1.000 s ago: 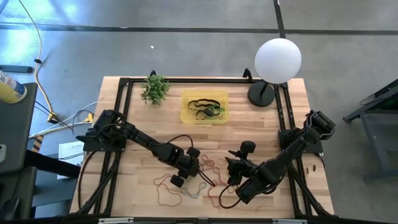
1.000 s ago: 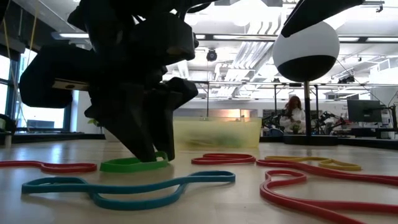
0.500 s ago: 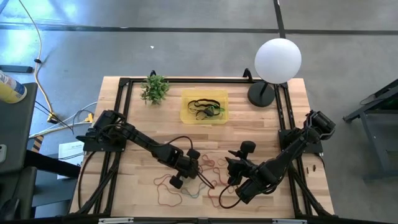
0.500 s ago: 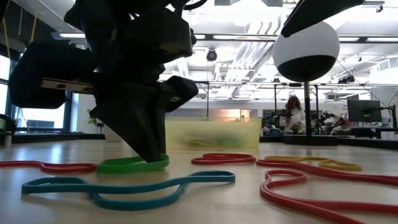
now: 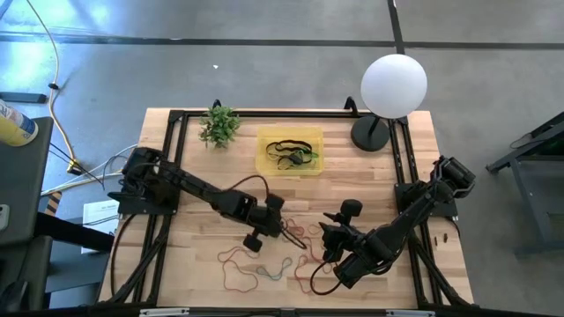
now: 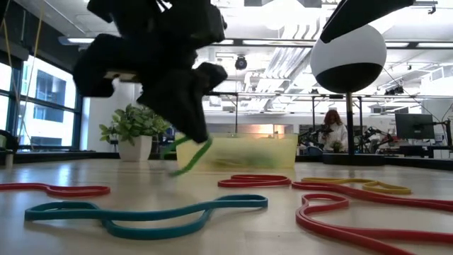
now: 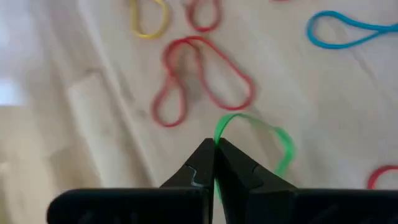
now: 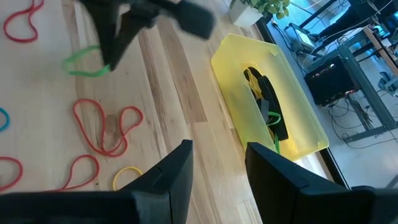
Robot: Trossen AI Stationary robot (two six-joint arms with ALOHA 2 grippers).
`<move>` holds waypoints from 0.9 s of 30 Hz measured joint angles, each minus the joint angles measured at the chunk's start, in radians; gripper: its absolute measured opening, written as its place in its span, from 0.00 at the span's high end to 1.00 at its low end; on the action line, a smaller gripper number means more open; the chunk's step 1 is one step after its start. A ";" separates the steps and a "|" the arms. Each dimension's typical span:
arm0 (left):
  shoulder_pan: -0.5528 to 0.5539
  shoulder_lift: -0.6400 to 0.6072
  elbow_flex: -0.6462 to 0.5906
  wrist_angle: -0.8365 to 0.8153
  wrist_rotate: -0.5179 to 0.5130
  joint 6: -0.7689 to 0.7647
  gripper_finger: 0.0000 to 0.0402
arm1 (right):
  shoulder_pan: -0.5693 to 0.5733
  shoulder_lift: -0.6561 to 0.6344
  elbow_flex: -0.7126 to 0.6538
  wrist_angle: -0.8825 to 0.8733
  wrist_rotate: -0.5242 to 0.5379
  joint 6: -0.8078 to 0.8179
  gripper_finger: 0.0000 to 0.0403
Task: Pick and place rubber bands into bin
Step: Put the green rubber band into the yellow bin
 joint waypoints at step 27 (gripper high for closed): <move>0.552 -0.223 0.003 0.074 -0.136 0.262 1.00 | 0.000 0.000 0.000 -0.003 0.018 0.000 0.66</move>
